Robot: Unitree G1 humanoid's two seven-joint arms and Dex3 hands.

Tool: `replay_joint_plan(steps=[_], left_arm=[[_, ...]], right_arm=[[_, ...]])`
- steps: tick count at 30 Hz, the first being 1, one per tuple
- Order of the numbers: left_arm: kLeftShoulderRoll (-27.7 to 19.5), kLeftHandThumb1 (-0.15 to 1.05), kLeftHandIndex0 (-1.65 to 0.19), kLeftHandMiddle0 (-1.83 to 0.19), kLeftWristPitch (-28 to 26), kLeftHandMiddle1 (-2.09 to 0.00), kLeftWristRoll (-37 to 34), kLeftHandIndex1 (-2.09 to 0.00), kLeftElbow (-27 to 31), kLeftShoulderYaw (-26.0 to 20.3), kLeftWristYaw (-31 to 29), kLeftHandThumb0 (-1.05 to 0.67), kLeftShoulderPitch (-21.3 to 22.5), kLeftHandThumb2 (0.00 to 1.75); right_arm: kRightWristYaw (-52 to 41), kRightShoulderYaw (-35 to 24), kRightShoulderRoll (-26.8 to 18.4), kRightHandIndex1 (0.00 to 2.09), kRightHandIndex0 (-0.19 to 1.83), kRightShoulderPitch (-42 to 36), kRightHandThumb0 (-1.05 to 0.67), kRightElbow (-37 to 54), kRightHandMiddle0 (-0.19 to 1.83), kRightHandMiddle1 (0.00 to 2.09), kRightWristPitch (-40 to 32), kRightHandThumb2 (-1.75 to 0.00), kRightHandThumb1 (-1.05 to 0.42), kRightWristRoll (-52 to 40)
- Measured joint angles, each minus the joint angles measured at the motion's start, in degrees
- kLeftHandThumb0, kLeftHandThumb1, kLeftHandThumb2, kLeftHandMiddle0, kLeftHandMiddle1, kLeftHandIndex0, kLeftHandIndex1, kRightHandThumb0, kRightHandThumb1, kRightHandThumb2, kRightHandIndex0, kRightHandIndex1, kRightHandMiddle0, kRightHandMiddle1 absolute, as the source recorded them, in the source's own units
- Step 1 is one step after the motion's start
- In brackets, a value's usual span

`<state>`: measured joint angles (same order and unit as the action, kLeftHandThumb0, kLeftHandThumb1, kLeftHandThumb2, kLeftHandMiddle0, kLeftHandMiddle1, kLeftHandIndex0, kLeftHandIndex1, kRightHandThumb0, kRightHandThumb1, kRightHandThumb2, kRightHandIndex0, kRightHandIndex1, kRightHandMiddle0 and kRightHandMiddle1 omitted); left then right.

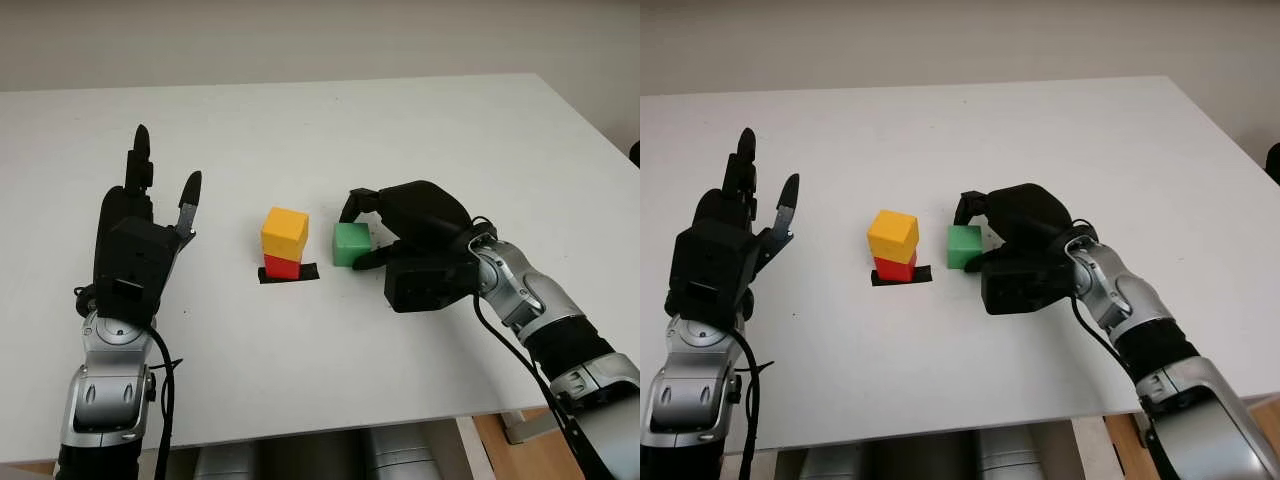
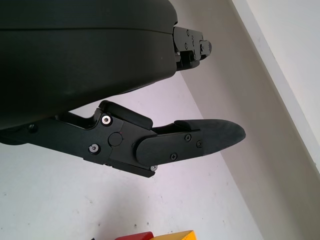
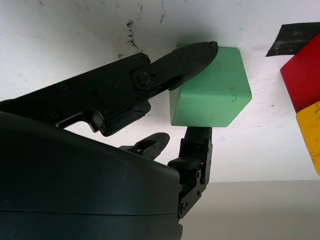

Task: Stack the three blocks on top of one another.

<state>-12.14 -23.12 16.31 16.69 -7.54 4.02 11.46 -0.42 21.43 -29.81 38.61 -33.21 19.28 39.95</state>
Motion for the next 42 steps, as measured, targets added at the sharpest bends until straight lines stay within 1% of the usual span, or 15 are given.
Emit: replay_joint_plan(steps=[4,7,12,16,17,19,23,27,30,33,36,42], left_arm=[[0.0,1.05,0.04,0.09,0.0,-0.05,-0.16,-0.05,0.0,0.07,-0.18,-0.68,-0.05,0.54],[0.04,1.05,0.05,0.1,-0.01,-0.05,-0.39,-0.05,0.01,0.09,-0.31,-0.68,-0.08,0.54],[0.03,1.05,0.05,0.09,0.0,-0.05,-0.48,-0.05,0.01,0.1,-0.39,-0.7,-0.14,0.53],[0.02,1.05,0.05,0.09,-0.01,-0.05,-0.57,-0.05,0.02,0.1,-0.58,-0.7,-0.22,0.53],[0.02,1.05,0.05,0.09,-0.01,-0.05,-0.57,-0.05,0.02,0.1,-0.63,-0.7,-0.23,0.53],[0.0,1.05,0.05,0.09,-0.01,-0.05,-0.53,-0.05,0.02,0.1,-0.7,-0.7,-0.25,0.53],[-0.05,1.05,0.07,0.1,0.01,-0.05,-0.64,-0.04,0.02,0.2,-1.13,-0.7,-0.29,0.51],[-0.05,1.05,0.07,0.09,0.02,-0.06,-0.78,-0.05,0.02,0.34,-1.39,-0.7,-0.33,0.49],[-0.04,1.05,0.07,0.09,0.09,-0.06,-0.8,-0.05,0.02,0.34,-1.39,-0.7,-0.48,0.49],[-0.02,1.05,0.07,0.1,0.09,-0.05,-0.82,-0.05,0.01,0.35,-1.38,-0.71,-0.53,0.49],[-0.04,1.05,0.07,0.11,0.11,-0.05,-0.85,-0.05,0.01,0.34,-1.39,-0.71,-0.6,0.5],[-0.07,1.05,0.08,0.12,0.11,-0.05,-0.91,-0.04,0.01,0.26,-1.42,-0.71,-1.22,0.51]], right_arm=[[1.71,0.01,0.04,0.2,0.57,0.11,-0.46,-1.19,0.49,1.24,1.32,-0.06,-0.95,0.02],[3.93,0.07,0.07,0.23,0.59,0.26,-0.44,-2.91,0.5,1.28,3.85,-0.06,-0.95,0.13],[6.25,0.29,0.13,0.22,0.54,1.57,-0.42,-6.45,0.46,1.35,6.47,-0.05,-0.95,0.33],[7.58,0.31,0.13,0.22,0.52,2.68,-0.42,-8.86,0.44,1.36,7.87,-0.05,-0.94,0.29],[7.51,0.24,0.13,0.21,0.51,2.93,-0.42,-9.3,0.43,1.35,8.04,-0.05,-0.95,-0.11],[4.16,-0.89,0.35,0.19,0.48,3.46,-0.4,-9.72,0.4,1.36,7.7,-0.06,-0.96,-3.57],[-6.33,-4.94,0.75,0.16,0.46,6.01,-0.4,-9.91,0.38,1.4,5.47,-0.06,-0.96,-13.03],[-13.22,-7.66,0.78,0.16,0.48,8.65,-0.43,-9.9,0.41,1.39,3.06,-0.05,-0.96,-18.38],[-17.68,-9.18,0.97,0.15,0.48,10.57,-0.44,-9.91,0.43,1.41,-0.17,-0.05,-0.96,-21.63],[-20.78,-11.04,1.82,0.14,0.47,11.94,-0.45,-9.89,0.42,1.47,-3.82,-0.05,-0.95,-24.93],[-23.68,-13.09,3.28,0.12,0.45,12.49,-0.42,-9.21,0.37,1.6,-9.11,-0.05,-0.95,-28.98],[-27.97,-15.46,4.84,0.09,0.39,12.57,-0.39,-4.57,0.31,1.66,-17.22,-0.06,-0.97,-33.81]])
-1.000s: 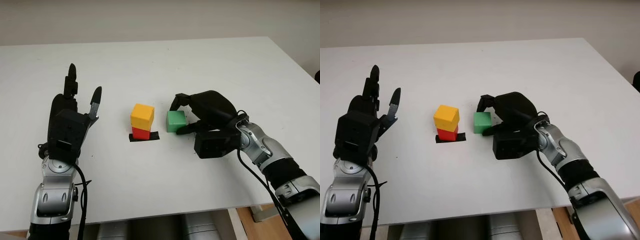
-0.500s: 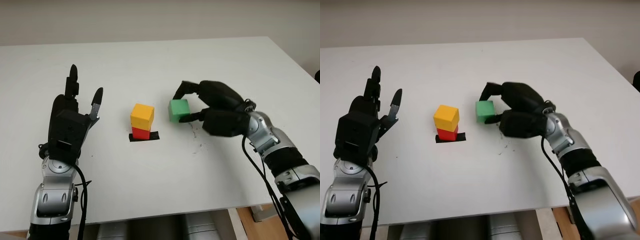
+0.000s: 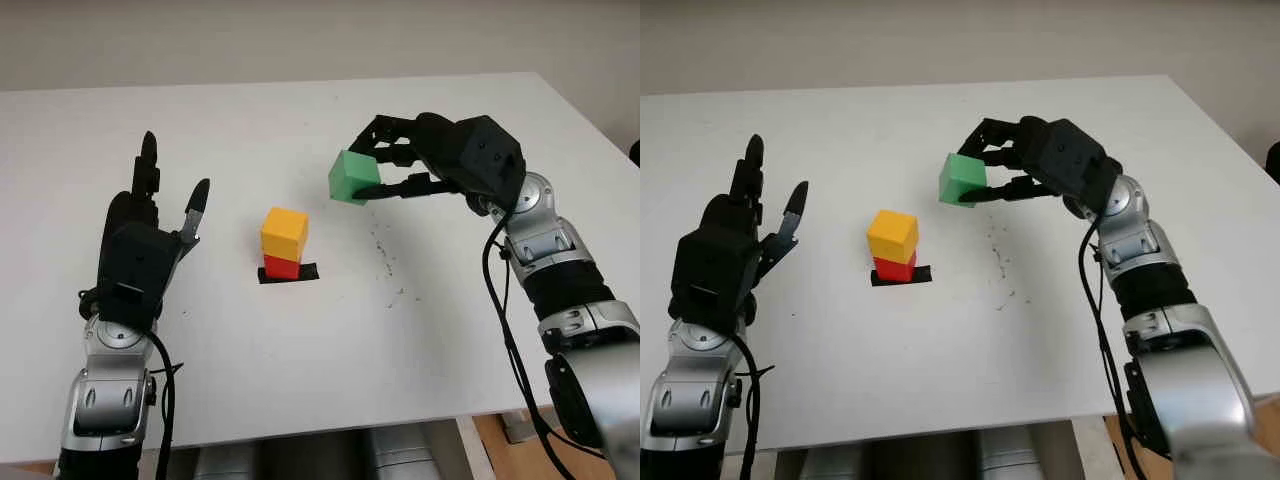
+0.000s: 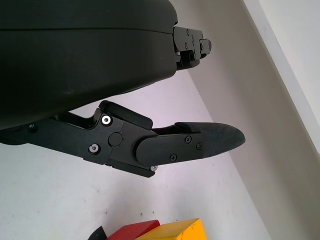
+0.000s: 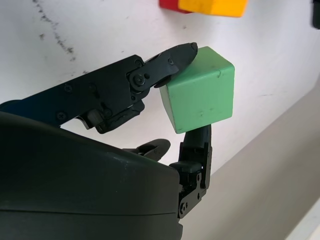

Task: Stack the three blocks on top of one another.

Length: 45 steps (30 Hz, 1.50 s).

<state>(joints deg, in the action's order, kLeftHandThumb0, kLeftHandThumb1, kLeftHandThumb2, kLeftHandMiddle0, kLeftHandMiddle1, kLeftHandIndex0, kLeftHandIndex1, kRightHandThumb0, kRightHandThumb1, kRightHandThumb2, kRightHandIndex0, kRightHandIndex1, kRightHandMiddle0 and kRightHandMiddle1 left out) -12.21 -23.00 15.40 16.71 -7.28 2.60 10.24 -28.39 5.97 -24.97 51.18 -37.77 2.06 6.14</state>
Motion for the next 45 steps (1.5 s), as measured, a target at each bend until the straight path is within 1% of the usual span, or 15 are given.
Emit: replay_joint_plan(steps=[3,5,11,14,18,22,29,33,45], left_arm=[[-0.19,1.05,0.07,0.11,-0.02,-0.05,0.14,-0.05,0.0,-0.19,0.03,-0.71,-0.1,0.52],[-0.38,1.05,0.07,0.11,-0.13,-0.05,0.18,-0.05,0.01,-0.34,0.03,-0.71,-0.1,0.53],[-1.0,1.05,0.07,0.1,-0.28,-0.06,0.26,-0.05,0.02,-0.52,-0.02,-0.7,-0.1,0.55],[-1.12,1.05,0.06,0.09,-0.43,-0.06,0.63,-0.06,0.02,-0.52,0.03,-0.7,-0.1,0.57],[-1.13,1.05,0.06,0.09,-0.43,-0.06,0.98,-0.06,0.02,-0.53,0.25,-0.7,-0.1,0.58],[-1.13,1.05,0.05,0.07,-0.41,-0.06,1.01,-0.06,-0.01,-0.55,0.67,-0.7,-0.1,0.59],[-1.13,1.05,0.05,0.07,-0.39,-0.06,1.02,-0.06,-0.05,-0.55,0.95,-0.7,-0.09,0.59],[-1.12,1.05,0.05,0.07,-0.39,-0.06,1.02,-0.06,-0.05,-0.55,1.09,-0.69,-0.1,0.59],[-1.12,1.05,0.06,0.07,-0.94,-0.05,0.99,-0.05,-0.03,-0.55,0.92,-0.7,-0.38,0.56]], right_arm=[[-2.97,-0.07,-0.01,0.08,0.37,0.59,-0.38,3.61,0.28,1.68,-4.94,-0.06,-0.98,-0.74],[-5.19,0.14,-0.08,0.07,0.36,1.53,-0.38,4.94,0.27,1.69,-6.87,-0.06,-0.99,-0.83],[-11.87,1.61,-0.59,0.09,0.38,6.96,-0.4,6.34,0.3,1.68,-10.52,-0.05,-0.98,-0.61],[-14.22,3.33,-0.86,0.11,0.41,8.98,-0.37,9.1,0.31,1.67,-13.46,-0.05,-0.97,0.5],[-15.59,4.53,-0.82,0.13,0.44,9.82,-0.38,13.16,0.32,1.69,-15.81,-0.05,-0.98,0.82],[-16.42,5.61,-0.72,0.19,0.5,9.86,-0.4,14.91,0.35,1.71,-16.45,-0.05,-0.97,1.03],[-15.34,7.16,-0.19,0.21,0.46,9.41,-0.46,17.96,0.42,1.62,-16.54,-0.05,-0.95,2.94],[-15.26,7.65,0.08,0.21,0.45,8.87,-0.42,17.78,0.4,1.6,-15.55,-0.06,-0.96,2.97],[-14.97,7.93,2.3,0.2,0.42,8.18,-0.45,14.96,0.4,1.61,-14.36,-0.05,-0.97,2.82]])
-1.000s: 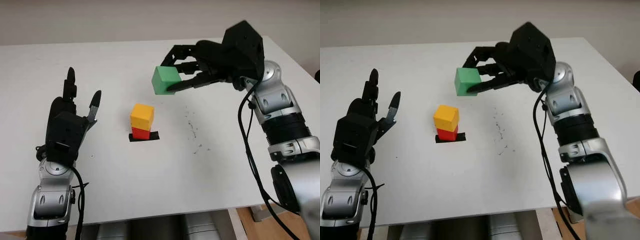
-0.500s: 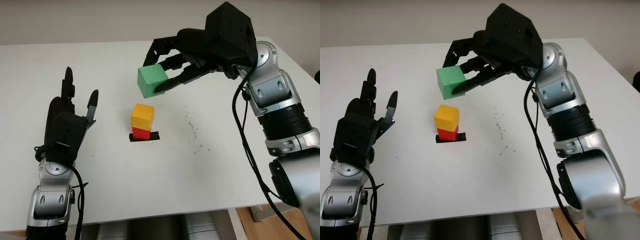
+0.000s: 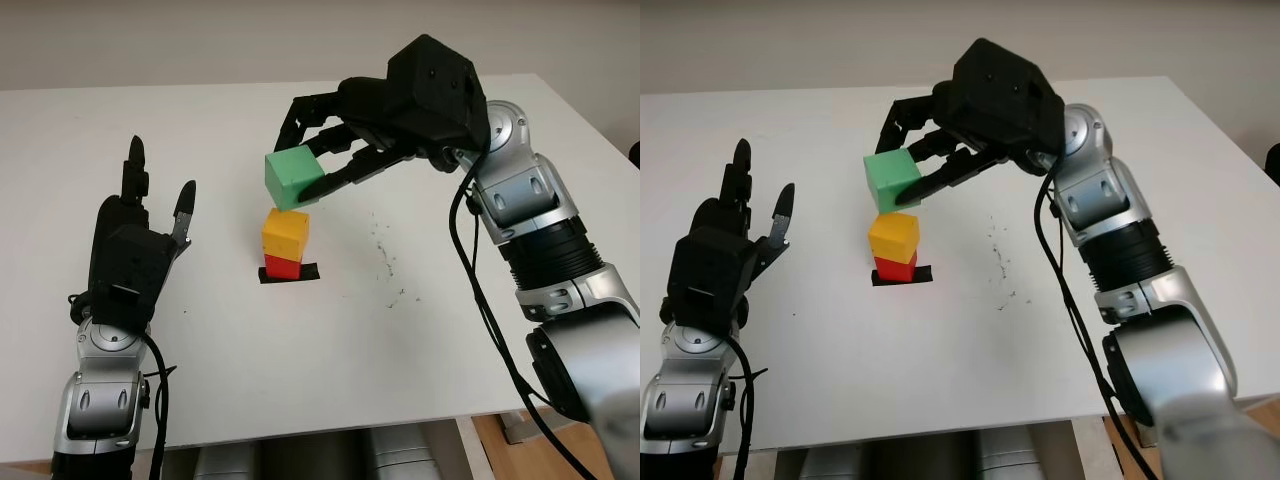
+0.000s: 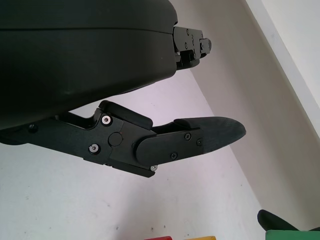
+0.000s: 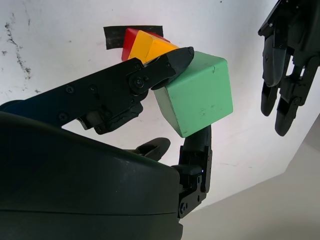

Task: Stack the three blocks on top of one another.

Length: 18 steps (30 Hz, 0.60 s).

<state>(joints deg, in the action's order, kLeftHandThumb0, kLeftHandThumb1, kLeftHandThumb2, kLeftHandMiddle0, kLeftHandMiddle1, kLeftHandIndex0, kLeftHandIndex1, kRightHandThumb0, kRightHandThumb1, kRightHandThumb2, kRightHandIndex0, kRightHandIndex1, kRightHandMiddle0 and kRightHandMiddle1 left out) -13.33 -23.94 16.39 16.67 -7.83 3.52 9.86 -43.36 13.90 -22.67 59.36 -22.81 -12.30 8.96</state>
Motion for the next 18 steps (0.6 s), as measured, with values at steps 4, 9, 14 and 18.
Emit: replay_joint_plan(steps=[4,9,14,18], left_arm=[[0.0,1.05,0.06,0.08,-0.01,-0.05,0.03,-0.05,0.0,0.01,-0.07,-0.7,-0.01,0.56],[0.0,1.05,0.06,0.09,-0.4,-0.05,0.03,-0.05,0.02,0.01,-0.32,-0.71,-0.07,0.55],[0.0,1.05,0.06,0.09,-0.73,-0.05,0.03,-0.05,0.09,0.05,-0.38,-0.7,-0.25,0.55],[0.01,1.05,0.06,0.08,-1.18,-0.05,0.04,-0.05,0.43,0.12,-0.38,-0.71,-0.44,0.55]], right_arm=[[0.19,0.01,0.58,0.2,0.42,-0.04,-0.45,-1.1,0.41,1.61,0.24,-0.05,-0.97,0.17],[0.28,0.09,0.81,0.2,0.43,-0.28,-0.46,-1.58,0.43,1.59,0.66,-0.05,-0.97,0.47],[1.23,1.43,0.78,0.2,0.46,-0.57,-0.49,-1.79,0.45,1.54,3.42,-0.06,-0.97,2.59],[1.44,1.99,0.84,0.18,0.46,-0.78,-0.47,-2.65,0.45,1.52,4.11,-0.05,-0.97,3.2]])
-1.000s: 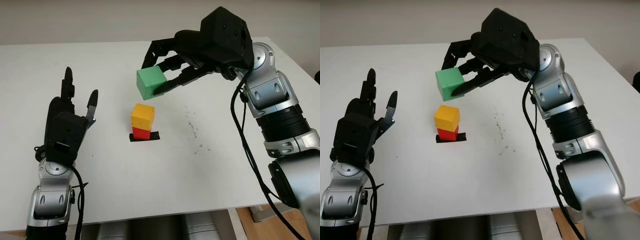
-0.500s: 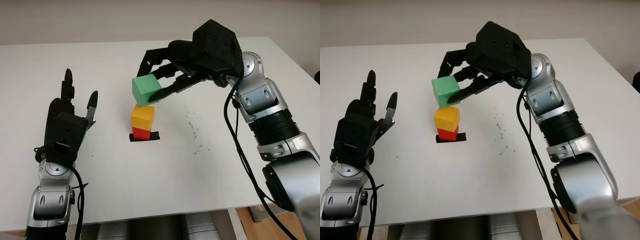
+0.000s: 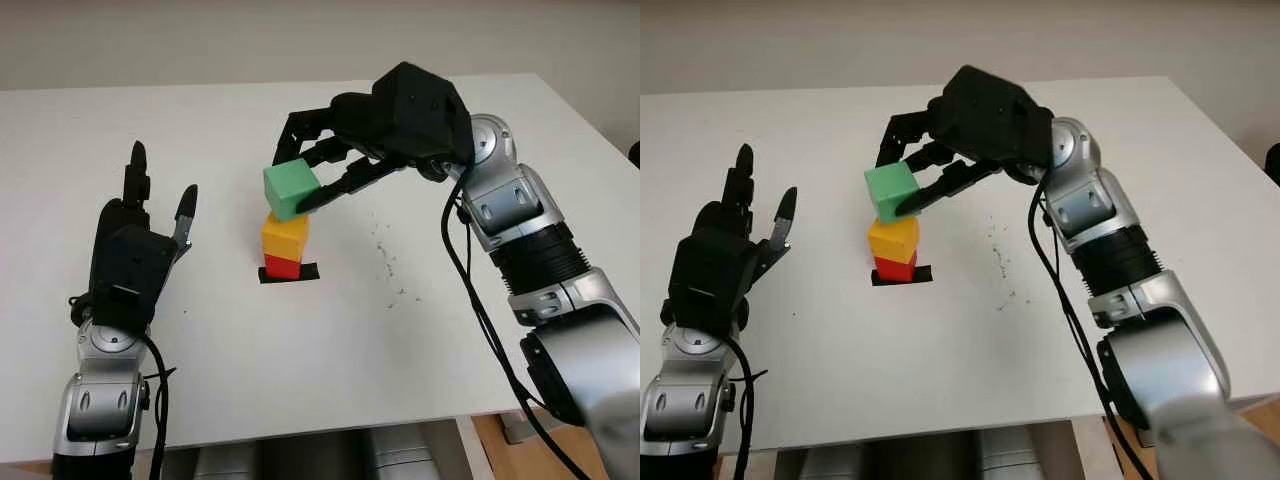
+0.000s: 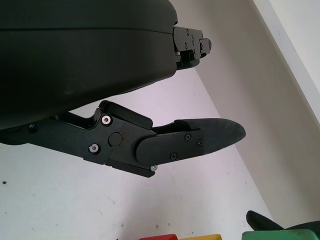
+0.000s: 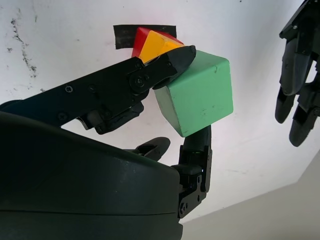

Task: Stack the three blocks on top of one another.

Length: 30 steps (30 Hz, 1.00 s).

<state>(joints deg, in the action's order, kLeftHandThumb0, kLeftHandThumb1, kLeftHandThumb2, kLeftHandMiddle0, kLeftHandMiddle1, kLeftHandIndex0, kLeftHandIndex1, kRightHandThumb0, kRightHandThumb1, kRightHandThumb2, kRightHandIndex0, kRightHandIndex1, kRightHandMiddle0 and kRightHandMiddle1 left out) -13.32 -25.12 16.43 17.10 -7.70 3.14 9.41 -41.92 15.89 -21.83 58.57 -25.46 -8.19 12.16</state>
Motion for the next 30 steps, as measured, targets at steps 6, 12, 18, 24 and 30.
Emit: replay_joint_plan(steps=[6,12,18,24,30], left_arm=[[0.0,1.05,0.06,0.09,-0.02,-0.05,-0.03,-0.05,0.19,0.05,-0.23,-0.71,-0.39,0.55],[-0.01,1.05,0.06,0.09,-0.35,-0.05,0.01,-0.05,0.74,0.04,-0.67,-0.71,-0.69,0.55],[-0.01,1.05,0.06,0.11,-0.52,-0.05,0.02,-0.05,0.75,0.11,-1.03,-0.72,-0.69,0.55],[0.0,1.05,0.06,0.12,-0.51,-0.05,-0.24,-0.05,0.75,0.1,-1.04,-0.71,-0.7,0.54],[0.0,1.05,0.06,0.11,-0.9,-0.06,-0.29,-0.05,0.82,0.15,-1.04,-0.72,-0.77,0.54]], right_arm=[[-0.22,-0.1,1.04,0.16,0.43,-0.09,-0.49,-1.03,0.45,1.54,-0.94,-0.05,-0.97,-1.39],[-0.57,-0.11,1.21,0.15,0.41,-0.1,-0.46,-1.28,0.41,1.57,-1.41,-0.05,-0.97,-1.88],[-0.28,-0.11,1.73,0.15,0.4,-0.24,-0.45,-1.96,0.4,1.56,-1.4,-0.05,-0.97,-2.71],[0.7,-0.1,2.13,0.14,0.4,-0.31,-0.46,-3.12,0.41,1.54,-0.17,-0.05,-0.97,-2.27],[0.96,-0.11,2.35,0.14,0.41,-0.31,-0.45,-3.82,0.4,1.53,-0.14,-0.05,-0.97,-2.25]])
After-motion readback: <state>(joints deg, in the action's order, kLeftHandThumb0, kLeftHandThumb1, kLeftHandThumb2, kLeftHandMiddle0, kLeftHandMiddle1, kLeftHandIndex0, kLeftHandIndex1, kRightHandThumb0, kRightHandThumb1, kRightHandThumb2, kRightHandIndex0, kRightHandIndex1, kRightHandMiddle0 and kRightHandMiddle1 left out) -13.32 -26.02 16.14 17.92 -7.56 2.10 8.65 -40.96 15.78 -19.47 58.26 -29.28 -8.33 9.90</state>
